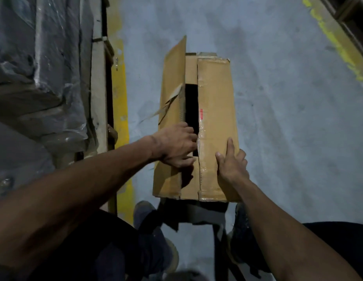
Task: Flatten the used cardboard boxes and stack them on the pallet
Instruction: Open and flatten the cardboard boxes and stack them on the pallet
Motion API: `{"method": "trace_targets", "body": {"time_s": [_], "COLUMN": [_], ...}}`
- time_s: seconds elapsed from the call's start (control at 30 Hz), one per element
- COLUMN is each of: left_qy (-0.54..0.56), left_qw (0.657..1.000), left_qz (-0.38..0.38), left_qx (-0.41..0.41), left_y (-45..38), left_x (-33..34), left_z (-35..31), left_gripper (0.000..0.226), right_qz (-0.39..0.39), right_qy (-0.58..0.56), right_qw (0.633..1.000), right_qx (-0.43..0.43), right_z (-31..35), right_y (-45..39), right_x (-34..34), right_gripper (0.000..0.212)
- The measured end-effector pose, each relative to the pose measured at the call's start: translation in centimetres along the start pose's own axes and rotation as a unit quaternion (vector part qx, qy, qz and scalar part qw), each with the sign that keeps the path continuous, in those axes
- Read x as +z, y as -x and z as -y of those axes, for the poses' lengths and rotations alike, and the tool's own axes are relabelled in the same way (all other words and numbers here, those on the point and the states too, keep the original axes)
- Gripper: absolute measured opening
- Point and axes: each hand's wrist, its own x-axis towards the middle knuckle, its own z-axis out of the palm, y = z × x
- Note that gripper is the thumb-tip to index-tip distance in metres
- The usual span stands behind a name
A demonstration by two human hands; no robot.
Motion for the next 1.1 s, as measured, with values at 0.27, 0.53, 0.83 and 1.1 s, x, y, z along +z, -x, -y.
{"method": "trace_targets", "body": {"time_s": [0.27,0.53,0.83,1.1], "left_qy": [-0.055,0.203,0.581,0.504], "left_qw": [0.989,0.898,0.597,0.606], "left_qz": [0.128,0.141,-0.087,-0.126], "left_qx": [-0.058,-0.364,-0.546,-0.602], "left_y": [6.6,7.6,3.0,1.7], "left_x": [0.1,6.4,12.3,13.6], "left_z": [2.7,-0.4,-6.2,-6.3], "left_gripper": [0.050,0.053,0.061,0.054], "right_qz": [0.000,-0.005,-0.014,-0.054], "right_qy": [0.002,0.005,0.012,0.026], "right_qw": [1.000,1.000,1.000,0.997], "right_qx": [-0.003,-0.001,-0.015,-0.040], "right_z": [0.2,0.6,0.0,0.8], "right_y": [0.4,0.7,0.1,1.0], "right_x": [-0.1,-0.1,0.4,-0.1], "right_gripper": [0.065,0.065,0.065,0.064]}}
